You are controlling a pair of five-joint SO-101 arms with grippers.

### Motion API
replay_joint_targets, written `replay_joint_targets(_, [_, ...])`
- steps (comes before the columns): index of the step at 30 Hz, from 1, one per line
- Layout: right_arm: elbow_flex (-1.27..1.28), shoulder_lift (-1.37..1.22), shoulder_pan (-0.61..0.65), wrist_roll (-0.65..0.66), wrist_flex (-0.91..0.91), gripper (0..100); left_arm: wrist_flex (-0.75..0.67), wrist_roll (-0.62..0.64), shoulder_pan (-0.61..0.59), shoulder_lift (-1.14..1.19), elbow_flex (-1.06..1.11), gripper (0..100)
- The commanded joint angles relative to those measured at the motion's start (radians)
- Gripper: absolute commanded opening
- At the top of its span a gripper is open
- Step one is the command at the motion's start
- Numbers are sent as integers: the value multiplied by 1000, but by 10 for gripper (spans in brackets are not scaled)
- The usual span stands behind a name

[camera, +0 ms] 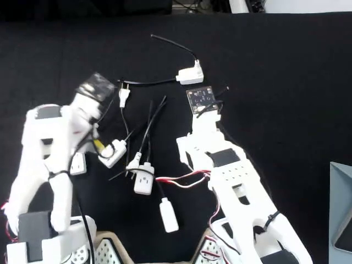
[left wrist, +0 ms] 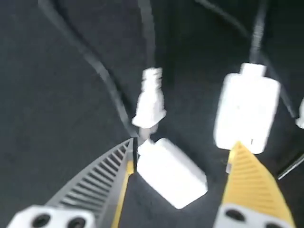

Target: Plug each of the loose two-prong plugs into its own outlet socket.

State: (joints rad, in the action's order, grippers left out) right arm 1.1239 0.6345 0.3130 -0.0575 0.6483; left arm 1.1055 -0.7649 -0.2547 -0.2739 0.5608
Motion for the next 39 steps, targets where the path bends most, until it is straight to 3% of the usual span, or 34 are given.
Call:
replay_joint_targets(1, [-27,4,-8,-2,-9,13,54,75,-71,-34,-102,305])
replay_joint_targets(5, [-74,4,-6,-2,-6,13,61,110,-113,-61,-91,189])
replay_joint_targets(9, [-168,4,101,0,71,13,61,117,-137,-153,-24,31])
replay_joint_targets(14, [-257,-4,292,0,97,12,55,201,-220,-315,73,29])
replay_joint_targets(23, [-289,-93,532,-2,-72,12,11,368,-407,-433,223,29])
replay_joint_targets(33, [-467,-467,585,-2,-215,12,-77,638,-426,-443,369,29])
replay_joint_targets(39, [-516,-581,585,0,-221,12,-115,666,-423,-443,409,29])
